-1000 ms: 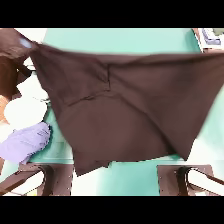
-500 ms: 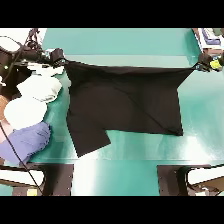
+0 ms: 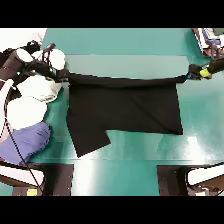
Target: Fold the shirts.
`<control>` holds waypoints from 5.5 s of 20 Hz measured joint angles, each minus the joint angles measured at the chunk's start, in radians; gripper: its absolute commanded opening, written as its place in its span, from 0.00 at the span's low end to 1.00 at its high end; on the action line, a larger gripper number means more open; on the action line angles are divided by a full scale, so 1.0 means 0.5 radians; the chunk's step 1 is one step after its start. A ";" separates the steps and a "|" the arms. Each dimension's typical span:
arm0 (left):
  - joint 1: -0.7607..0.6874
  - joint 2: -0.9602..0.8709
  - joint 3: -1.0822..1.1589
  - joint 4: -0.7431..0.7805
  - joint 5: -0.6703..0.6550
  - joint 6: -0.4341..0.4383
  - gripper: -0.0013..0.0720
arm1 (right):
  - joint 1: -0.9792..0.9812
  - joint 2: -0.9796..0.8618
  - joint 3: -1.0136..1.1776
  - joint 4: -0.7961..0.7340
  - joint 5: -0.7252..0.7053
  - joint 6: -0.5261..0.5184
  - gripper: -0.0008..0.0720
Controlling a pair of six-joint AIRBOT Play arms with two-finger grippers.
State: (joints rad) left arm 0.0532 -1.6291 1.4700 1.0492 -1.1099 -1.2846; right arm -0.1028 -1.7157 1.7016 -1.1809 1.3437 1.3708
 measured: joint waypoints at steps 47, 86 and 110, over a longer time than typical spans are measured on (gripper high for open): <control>-0.007 1.223 -1.874 -0.419 0.156 -0.050 0.05 | -0.348 1.180 -2.056 -0.031 0.013 -0.192 0.79; -0.006 0.646 -0.867 -0.252 0.212 -0.352 0.05 | -0.109 0.349 -0.730 0.143 0.243 0.064 0.03; -0.464 0.517 -0.582 -0.284 0.229 -0.333 0.05 | -0.369 0.010 -0.993 0.645 0.170 -0.517 0.54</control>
State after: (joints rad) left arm -0.1787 -1.3708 1.1790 0.9073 -0.9955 -1.4509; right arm -0.2871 -1.7107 1.2053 -0.8581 1.4288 1.1126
